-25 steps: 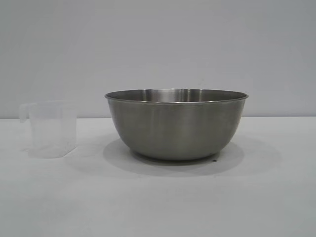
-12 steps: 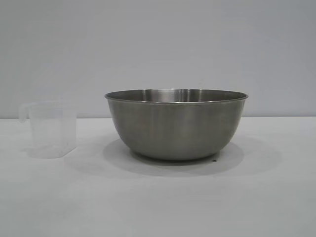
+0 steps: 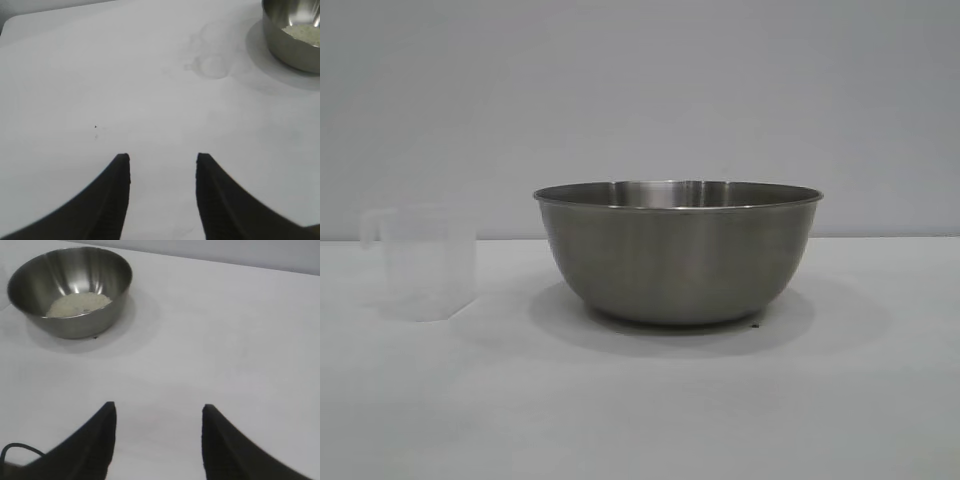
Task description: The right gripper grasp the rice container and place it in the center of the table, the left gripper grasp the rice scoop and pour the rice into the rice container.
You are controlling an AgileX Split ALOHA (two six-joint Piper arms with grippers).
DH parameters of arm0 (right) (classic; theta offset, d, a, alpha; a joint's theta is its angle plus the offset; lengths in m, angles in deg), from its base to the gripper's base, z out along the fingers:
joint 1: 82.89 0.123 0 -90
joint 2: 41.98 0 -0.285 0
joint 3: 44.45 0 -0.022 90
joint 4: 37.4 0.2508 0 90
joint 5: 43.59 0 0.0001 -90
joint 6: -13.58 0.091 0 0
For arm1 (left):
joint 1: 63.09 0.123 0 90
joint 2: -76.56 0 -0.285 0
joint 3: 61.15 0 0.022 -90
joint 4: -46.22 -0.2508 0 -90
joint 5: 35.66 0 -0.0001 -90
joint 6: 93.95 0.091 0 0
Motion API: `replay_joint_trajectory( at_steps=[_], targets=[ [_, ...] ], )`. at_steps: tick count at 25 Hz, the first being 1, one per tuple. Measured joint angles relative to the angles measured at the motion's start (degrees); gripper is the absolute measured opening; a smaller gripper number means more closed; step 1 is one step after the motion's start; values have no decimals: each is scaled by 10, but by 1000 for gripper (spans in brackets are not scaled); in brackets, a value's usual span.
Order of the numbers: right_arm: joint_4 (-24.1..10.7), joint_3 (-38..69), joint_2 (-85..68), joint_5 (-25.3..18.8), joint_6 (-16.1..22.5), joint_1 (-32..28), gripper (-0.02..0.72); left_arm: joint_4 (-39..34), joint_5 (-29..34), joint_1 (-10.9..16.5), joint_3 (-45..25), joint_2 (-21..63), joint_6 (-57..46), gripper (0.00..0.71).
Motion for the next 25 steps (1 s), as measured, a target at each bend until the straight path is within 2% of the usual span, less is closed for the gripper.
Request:
replay_joint_trajectory(
  at_steps=[5, 25],
  targets=[
    [0, 0, 0, 0, 0, -37, 346, 0, 0, 1, 0, 0, 0, 266],
    [0, 0, 0, 0, 0, -37, 346, 0, 0, 2, 0, 0, 0, 266]
  ],
)
